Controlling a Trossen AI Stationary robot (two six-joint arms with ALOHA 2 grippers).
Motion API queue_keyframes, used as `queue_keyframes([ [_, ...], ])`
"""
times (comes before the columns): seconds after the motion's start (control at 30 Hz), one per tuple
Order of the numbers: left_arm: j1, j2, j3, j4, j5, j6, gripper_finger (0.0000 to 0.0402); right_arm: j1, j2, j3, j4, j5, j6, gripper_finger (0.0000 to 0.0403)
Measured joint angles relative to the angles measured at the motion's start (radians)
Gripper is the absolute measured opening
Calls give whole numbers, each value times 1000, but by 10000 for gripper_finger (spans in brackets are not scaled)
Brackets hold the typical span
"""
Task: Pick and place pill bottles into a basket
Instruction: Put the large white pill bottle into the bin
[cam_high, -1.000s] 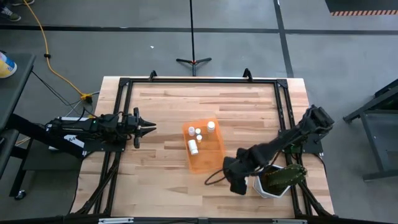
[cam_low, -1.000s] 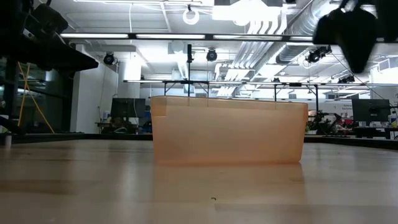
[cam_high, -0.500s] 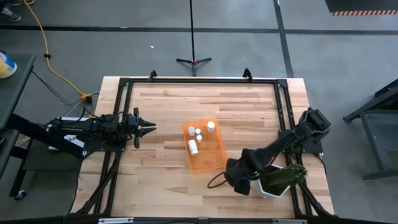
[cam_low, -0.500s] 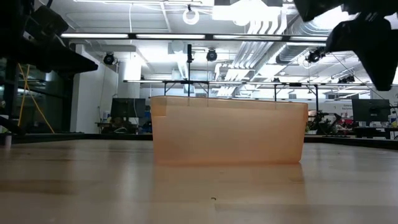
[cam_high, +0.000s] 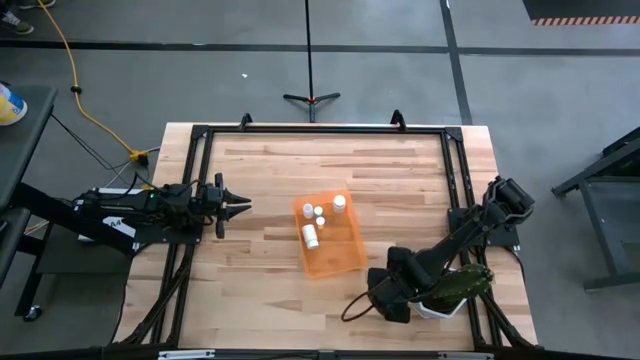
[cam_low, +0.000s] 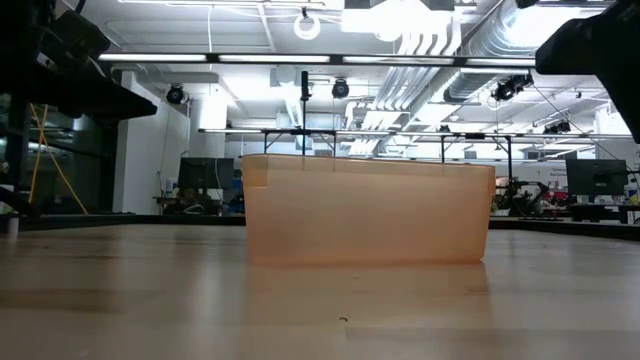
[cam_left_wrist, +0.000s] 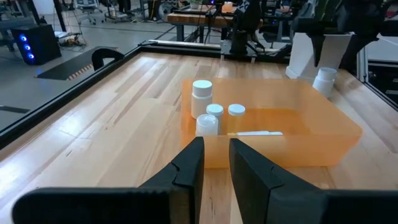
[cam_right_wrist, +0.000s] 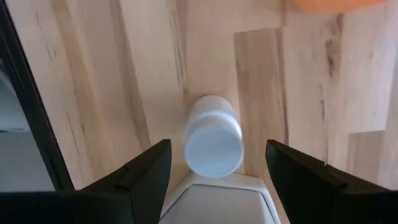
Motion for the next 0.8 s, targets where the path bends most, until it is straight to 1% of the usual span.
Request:
queue_keyframes([
  [0.23,0,0,0,0,-17,7,111,12,19,0,20,28,11,252],
  [0.47,0,0,0,-5,-23,8,111,21,69,0,22,0,-6,252],
  [0.7,0,0,0,-9,-24,8,111,21,71,0,22,22,12,252],
  [0.8,0,0,0,-11,-24,8,111,21,71,0,22,17,18,243],
])
